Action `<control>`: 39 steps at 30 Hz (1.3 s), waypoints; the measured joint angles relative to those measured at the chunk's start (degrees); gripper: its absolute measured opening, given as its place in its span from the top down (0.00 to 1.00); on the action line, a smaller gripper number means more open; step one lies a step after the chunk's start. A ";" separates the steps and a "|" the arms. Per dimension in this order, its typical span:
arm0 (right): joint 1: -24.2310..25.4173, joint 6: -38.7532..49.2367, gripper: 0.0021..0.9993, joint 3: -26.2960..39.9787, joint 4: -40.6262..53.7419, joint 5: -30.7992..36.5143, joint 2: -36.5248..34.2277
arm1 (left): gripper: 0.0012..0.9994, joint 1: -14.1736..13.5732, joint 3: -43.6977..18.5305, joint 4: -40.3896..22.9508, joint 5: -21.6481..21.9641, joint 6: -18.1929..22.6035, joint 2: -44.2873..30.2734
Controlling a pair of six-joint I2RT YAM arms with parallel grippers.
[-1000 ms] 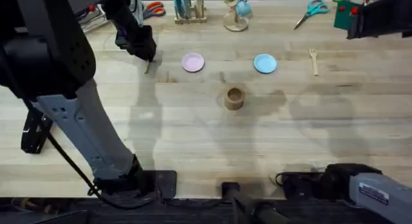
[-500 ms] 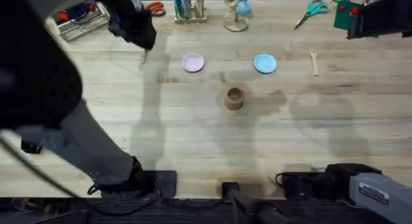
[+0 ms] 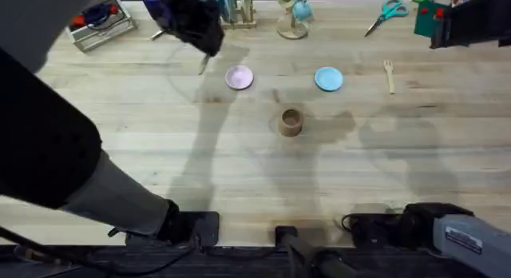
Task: Pick up a utensil and set it on the pink plate, then put the other utensil in the container.
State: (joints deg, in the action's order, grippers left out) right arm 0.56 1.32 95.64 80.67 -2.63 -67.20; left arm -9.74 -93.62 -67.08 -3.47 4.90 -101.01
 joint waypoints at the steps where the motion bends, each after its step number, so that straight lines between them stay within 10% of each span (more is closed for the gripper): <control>1: 0.00 0.00 0.00 0.00 0.01 0.00 0.00 | 0.96 -0.85 -0.09 0.60 -0.01 0.01 0.00; 39: 0.00 0.00 0.00 0.00 -0.01 0.00 0.00 | 0.96 -4.24 -0.57 11.01 -1.74 -0.87 -15.49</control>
State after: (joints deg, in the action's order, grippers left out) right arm 0.56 1.32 95.64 80.66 -2.63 -67.20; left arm -13.98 -94.19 -56.07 -5.21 4.03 -116.51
